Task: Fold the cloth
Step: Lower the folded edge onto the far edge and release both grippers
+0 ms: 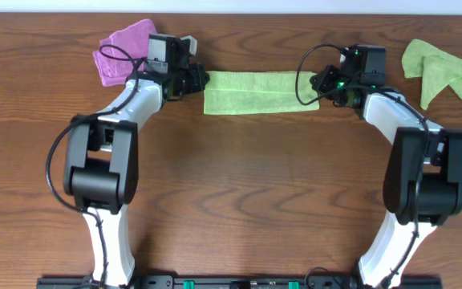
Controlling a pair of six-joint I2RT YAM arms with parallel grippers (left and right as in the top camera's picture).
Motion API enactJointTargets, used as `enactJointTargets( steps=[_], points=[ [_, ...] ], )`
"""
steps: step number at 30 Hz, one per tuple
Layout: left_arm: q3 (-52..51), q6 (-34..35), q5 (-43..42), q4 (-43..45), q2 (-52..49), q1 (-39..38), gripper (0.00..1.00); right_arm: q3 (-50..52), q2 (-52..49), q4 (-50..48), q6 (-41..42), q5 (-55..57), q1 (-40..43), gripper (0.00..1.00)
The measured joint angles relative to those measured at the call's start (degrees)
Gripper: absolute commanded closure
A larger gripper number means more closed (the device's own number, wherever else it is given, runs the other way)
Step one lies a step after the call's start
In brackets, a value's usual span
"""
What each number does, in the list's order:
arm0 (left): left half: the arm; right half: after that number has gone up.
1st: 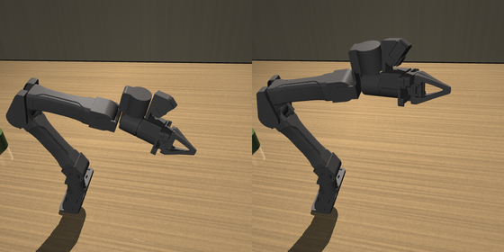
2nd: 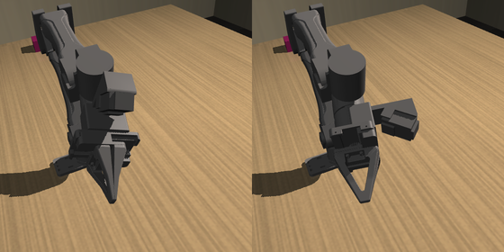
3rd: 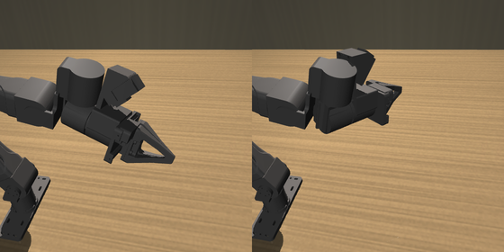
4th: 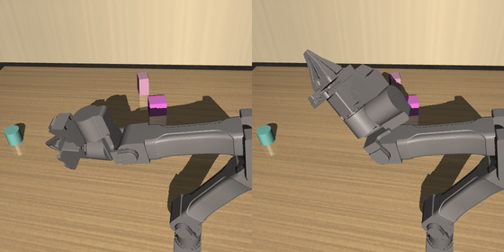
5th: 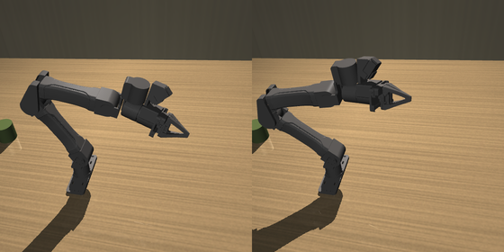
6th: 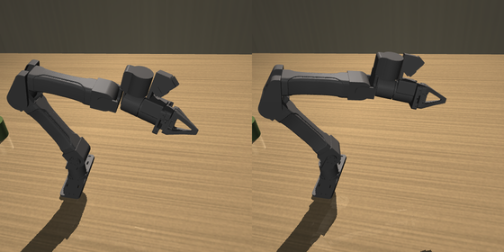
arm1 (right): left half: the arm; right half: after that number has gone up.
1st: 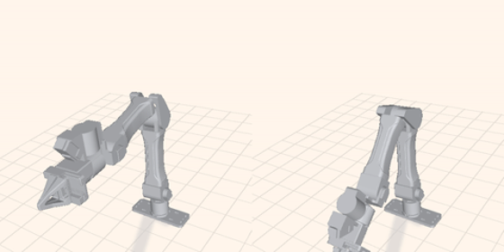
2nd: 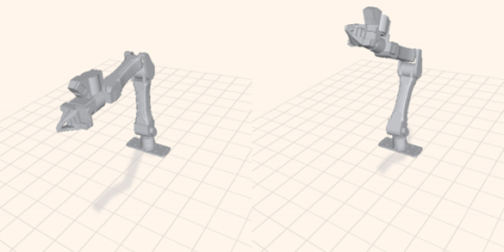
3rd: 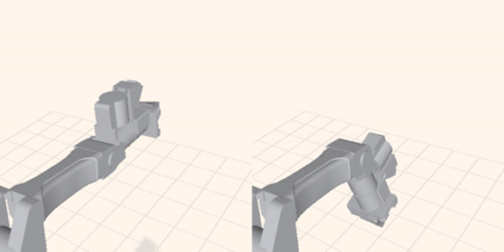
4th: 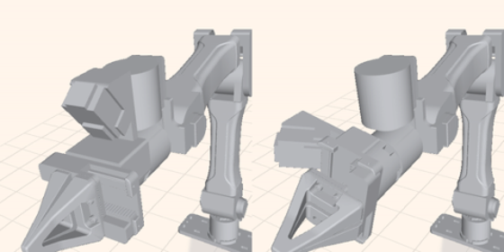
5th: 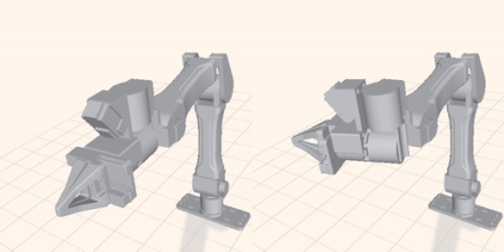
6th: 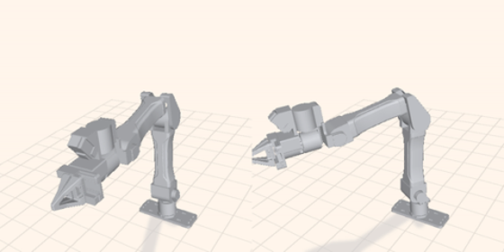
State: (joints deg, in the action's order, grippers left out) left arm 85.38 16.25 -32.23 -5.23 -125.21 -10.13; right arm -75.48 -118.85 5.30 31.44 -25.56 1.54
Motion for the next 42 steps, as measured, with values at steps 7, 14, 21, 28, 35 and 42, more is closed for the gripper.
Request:
enactJointTargets(
  steps=[7, 14, 21, 28, 35, 42],
  points=[
    [2.10, -0.02, -0.33, -0.42, -1.99, -0.02, 0.95, -4.24, -3.80, 2.14, 0.00, 0.70, 0.00, 0.98],
    [2.71, -0.04, -0.37, -1.03, -2.05, -0.15, 0.94, -4.35, -3.80, 5.05, -0.13, 1.64, 0.04, 0.99],
    [2.71, -0.02, -0.39, -3.72, -2.16, -0.59, 0.94, -4.35, -3.80, 6.51, -0.31, 2.05, 0.15, 0.99],
    [2.71, -0.02, -1.18, -3.91, -2.23, -0.83, 0.94, -5.70, -3.80, 8.26, -0.28, 1.75, 0.83, 0.98],
    [2.71, -0.37, -1.36, -4.63, -2.23, -0.87, 0.73, -6.86, -3.80, 8.59, -0.22, 1.64, 1.62, 0.62],
    [2.71, -0.04, -0.24, -3.98, -2.23, -0.85, 0.69, -6.86, -3.80, 8.26, -0.35, 0.72, 1.77, 0.21]
  ],
)
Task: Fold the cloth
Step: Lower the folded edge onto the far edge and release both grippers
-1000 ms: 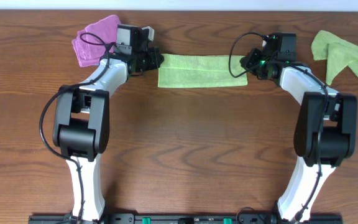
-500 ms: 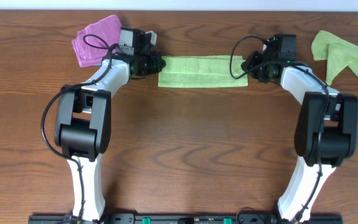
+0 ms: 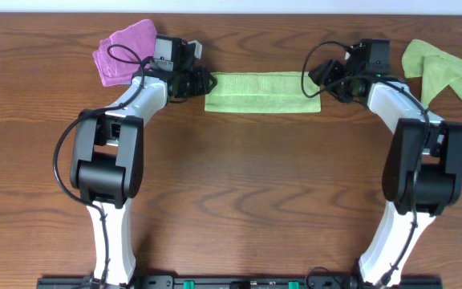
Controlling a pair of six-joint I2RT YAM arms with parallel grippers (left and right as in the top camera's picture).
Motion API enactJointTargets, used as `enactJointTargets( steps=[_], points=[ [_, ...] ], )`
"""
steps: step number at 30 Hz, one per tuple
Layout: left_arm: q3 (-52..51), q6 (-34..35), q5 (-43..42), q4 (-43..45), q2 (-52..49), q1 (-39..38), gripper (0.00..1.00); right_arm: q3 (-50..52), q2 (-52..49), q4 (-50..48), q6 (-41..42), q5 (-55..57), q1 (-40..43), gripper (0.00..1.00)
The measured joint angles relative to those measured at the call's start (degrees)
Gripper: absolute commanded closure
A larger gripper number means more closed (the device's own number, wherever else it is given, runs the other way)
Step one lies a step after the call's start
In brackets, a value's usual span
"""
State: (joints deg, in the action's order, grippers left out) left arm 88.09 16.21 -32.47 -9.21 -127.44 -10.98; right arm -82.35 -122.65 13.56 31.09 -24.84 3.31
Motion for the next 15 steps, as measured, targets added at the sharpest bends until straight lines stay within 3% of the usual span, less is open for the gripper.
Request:
enactJointTargets(
  steps=[6, 9, 11, 12, 13, 14, 15],
  points=[
    [0.70, 0.02, 0.15, 0.00, -0.09, 0.00, 0.68, -0.07, 0.00, -0.35, 0.13, -1.29, 0.22, 0.07],
    [2.56, -0.11, 0.09, -0.50, -0.13, 0.00, 0.62, -0.26, 0.00, -0.44, 0.11, -2.16, 0.48, 0.05],
    [4.55, -0.02, -0.28, -2.40, -0.13, 0.00, 0.61, -0.48, 0.00, -0.37, 0.00, -3.13, 0.83, 0.30],
    [5.68, 0.02, -0.63, -3.80, -0.13, 0.00, 0.63, -0.55, 0.00, -0.35, -0.04, -3.76, 1.01, 0.52],
    [6.95, -0.02, -0.98, -5.51, -0.13, 0.00, 0.74, -0.63, 0.00, -0.31, 0.04, -4.37, 1.22, 0.78],
    [8.22, 0.07, -1.36, -7.23, -0.13, 0.00, 0.87, -0.79, 0.00, -0.11, 0.15, -5.14, 1.53, 0.96],
    [9.29, -0.11, -1.62, -8.94, -0.13, 0.00, 0.95, -0.92, 0.00, 0.22, 0.15, -5.64, 1.79, 0.98]
  ],
)
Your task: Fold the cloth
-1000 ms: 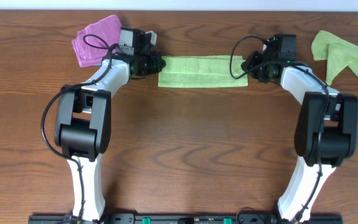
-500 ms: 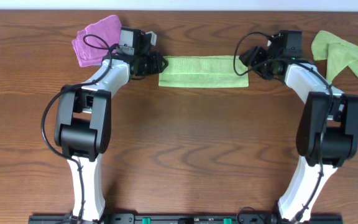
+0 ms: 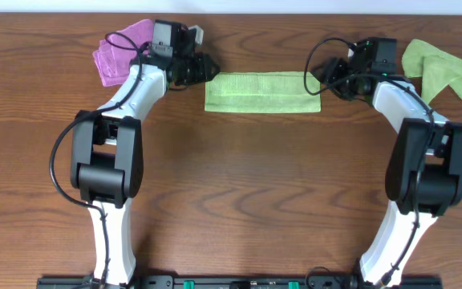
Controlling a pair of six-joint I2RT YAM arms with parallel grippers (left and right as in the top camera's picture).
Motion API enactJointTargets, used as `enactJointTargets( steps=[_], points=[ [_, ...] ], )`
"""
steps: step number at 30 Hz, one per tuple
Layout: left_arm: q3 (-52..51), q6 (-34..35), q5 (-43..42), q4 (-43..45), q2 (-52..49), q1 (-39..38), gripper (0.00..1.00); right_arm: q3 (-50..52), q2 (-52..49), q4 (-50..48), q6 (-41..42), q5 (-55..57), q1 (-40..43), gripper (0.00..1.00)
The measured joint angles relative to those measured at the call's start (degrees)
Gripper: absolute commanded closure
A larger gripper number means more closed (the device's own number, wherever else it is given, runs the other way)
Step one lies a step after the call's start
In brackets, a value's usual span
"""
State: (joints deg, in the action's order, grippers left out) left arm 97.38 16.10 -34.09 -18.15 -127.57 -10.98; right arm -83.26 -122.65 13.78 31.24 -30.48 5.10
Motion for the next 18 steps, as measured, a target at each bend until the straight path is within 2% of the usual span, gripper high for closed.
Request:
enactJointTargets(
  steps=[9, 14, 18],
  points=[
    [4.11, -2.32, 1.33, -15.52, 0.00, 0.00, 0.94, -0.68, 0.15, 12.90, -2.03, -1.90, 3.41, 0.98],
    [4.11, -4.57, 1.51, -17.64, 0.00, -0.20, 0.94, -0.68, 3.13, 20.63, -6.54, 4.83, 3.56, 0.98],
    [4.11, -10.64, 4.66, -17.49, 0.00, -2.58, 0.94, -0.68, 9.35, 25.73, -10.82, 11.89, 3.56, 0.98]
  ],
)
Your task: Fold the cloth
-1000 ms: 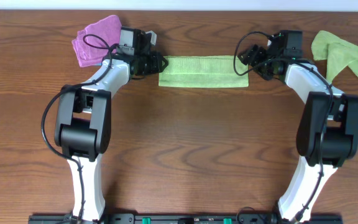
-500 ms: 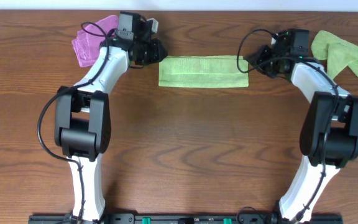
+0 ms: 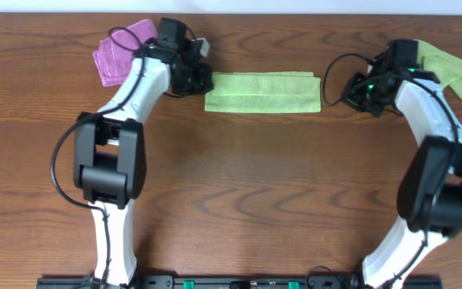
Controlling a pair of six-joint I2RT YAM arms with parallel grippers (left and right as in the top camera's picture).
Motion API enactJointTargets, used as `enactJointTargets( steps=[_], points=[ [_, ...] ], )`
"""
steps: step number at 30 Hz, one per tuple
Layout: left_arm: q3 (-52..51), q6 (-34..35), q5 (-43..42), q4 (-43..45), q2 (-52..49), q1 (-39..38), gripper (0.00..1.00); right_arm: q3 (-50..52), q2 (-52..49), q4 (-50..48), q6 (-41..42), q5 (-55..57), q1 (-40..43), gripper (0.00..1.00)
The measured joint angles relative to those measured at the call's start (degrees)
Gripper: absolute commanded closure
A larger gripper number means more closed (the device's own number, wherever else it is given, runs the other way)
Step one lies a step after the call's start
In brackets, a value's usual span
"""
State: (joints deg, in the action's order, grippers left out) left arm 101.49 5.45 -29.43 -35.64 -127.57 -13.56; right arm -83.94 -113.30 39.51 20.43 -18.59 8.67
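The light green cloth (image 3: 263,92) lies flat as a long folded strip at the far middle of the table. My left gripper (image 3: 202,80) sits right at the strip's left end, apparently open with nothing in it. My right gripper (image 3: 348,91) is a short way off the strip's right end, apart from it, open and empty.
A crumpled pink cloth (image 3: 120,53) lies at the far left behind my left arm. Another green cloth (image 3: 458,71) lies at the far right, partly under my right arm. The brown wooden table (image 3: 239,193) stretches toward the front.
My right gripper has moved to the right, away from the strip's right end. My left gripper has shifted slightly toward the front, beside the left end. The strip itself has not moved.
First both grippers were at the ends of the green strip, which lay slightly askew. Then the strip lay straight with the grippers still at its ends. After that both were just off the ends, and now the right one stands clear of it.
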Motion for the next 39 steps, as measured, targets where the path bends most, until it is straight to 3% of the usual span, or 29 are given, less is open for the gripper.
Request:
enactJointTargets(
  steps=[7, 13, 36, 38, 39],
  points=[
    [0.07, -10.12, 19.76, 4.33, 0.00, -9.31, 0.94, -0.28, 3.80, 4.52, -5.16, 9.97, -2.36, 0.99],
    [0.13, -13.27, 26.53, 8.70, 0.00, -9.60, 0.94, -0.28, 3.80, 4.37, -7.43, 14.19, -6.73, 0.98],
    [0.13, -16.00, 28.59, 8.83, -4.09, -9.03, 0.95, -0.28, 3.80, 2.60, -8.96, 16.09, -7.41, 0.98],
    [0.13, -16.00, 28.59, 8.79, -4.83, -9.03, 0.94, -0.28, 3.80, 2.51, -8.92, 16.09, -7.28, 0.87],
    [0.13, -16.00, 28.59, 8.79, -5.11, -9.03, 0.94, -0.28, 3.80, 2.23, -9.16, 16.06, -7.10, 0.74]
  ],
)
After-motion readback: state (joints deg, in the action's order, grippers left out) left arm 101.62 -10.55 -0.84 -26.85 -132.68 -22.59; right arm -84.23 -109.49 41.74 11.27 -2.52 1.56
